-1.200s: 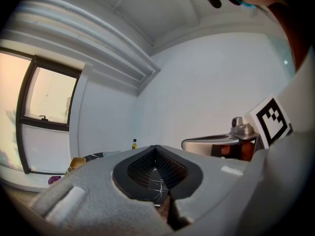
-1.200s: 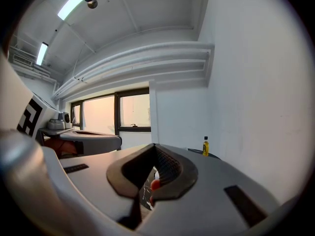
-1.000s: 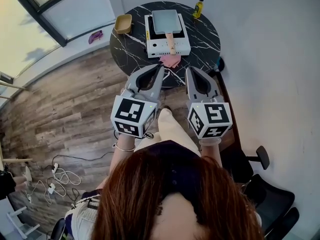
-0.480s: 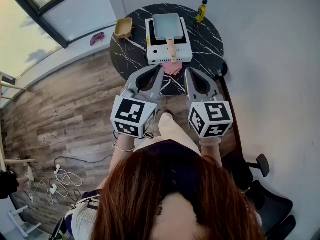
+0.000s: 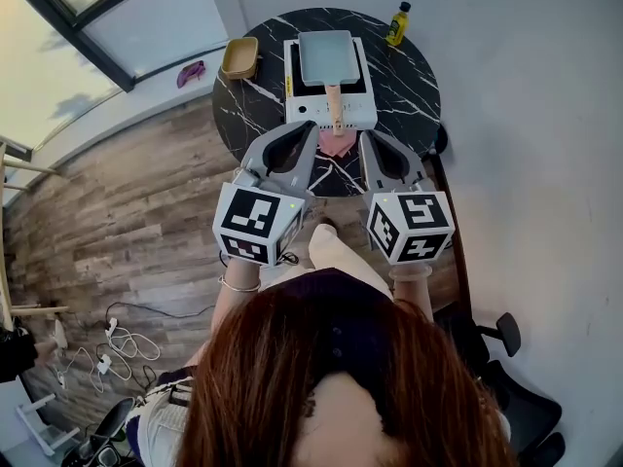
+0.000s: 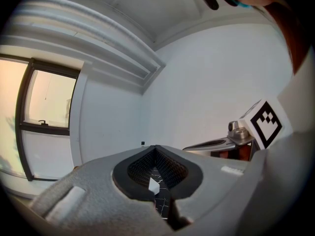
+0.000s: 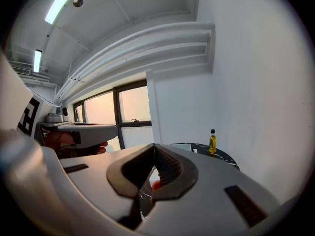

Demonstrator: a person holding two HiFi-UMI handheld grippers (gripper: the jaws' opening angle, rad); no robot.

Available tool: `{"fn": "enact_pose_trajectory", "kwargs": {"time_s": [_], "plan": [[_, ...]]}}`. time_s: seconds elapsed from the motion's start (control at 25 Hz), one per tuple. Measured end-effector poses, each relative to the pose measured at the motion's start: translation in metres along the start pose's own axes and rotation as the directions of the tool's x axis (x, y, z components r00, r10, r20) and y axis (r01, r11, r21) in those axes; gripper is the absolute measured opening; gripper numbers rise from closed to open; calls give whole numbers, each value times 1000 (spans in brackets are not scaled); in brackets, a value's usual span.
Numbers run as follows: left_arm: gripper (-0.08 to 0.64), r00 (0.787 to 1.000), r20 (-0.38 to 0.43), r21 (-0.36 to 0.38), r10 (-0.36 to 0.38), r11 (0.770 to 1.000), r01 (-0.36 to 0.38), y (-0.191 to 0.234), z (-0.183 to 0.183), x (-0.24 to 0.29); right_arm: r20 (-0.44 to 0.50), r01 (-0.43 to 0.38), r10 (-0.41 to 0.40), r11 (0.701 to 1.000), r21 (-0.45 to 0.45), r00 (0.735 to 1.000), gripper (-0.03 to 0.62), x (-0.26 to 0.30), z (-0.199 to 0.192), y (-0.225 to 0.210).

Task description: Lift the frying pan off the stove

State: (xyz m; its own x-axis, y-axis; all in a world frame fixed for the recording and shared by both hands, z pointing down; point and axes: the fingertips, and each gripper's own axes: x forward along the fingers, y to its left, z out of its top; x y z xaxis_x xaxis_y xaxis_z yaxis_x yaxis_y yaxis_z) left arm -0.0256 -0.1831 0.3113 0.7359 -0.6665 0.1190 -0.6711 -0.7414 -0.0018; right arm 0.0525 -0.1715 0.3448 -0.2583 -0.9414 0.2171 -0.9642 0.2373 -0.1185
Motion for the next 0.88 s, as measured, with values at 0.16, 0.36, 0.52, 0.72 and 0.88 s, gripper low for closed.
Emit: {"fn": "enact_pose_trajectory", "kwargs": {"time_s": [0.16, 0.36, 0.52, 0.72, 0.88], "plan": [[12, 1000, -4, 2, 6, 1000, -6, 7, 0, 14, -14, -7, 7, 1000, 7, 1000, 12, 14, -1, -10], [12, 1000, -6, -1, 19, 1000, -19, 18, -1, 31, -35, -18, 18, 1000, 15, 999, 21, 33, -3, -22], [12, 1000, -11, -4, 26, 1000, -26, 25, -3, 44, -53, -23, 24, 1000, 19, 998, 25, 48, -6, -30], [12, 999, -20, -12, 38, 999, -38, 37, -6, 59, -78, -32, 33, 999, 25, 996, 28, 67, -10, -40], [12, 999, -20, -15, 49, 999, -49, 45, -6, 68, -99, -42, 46, 998, 39, 994, 32, 80, -14, -46]]}}
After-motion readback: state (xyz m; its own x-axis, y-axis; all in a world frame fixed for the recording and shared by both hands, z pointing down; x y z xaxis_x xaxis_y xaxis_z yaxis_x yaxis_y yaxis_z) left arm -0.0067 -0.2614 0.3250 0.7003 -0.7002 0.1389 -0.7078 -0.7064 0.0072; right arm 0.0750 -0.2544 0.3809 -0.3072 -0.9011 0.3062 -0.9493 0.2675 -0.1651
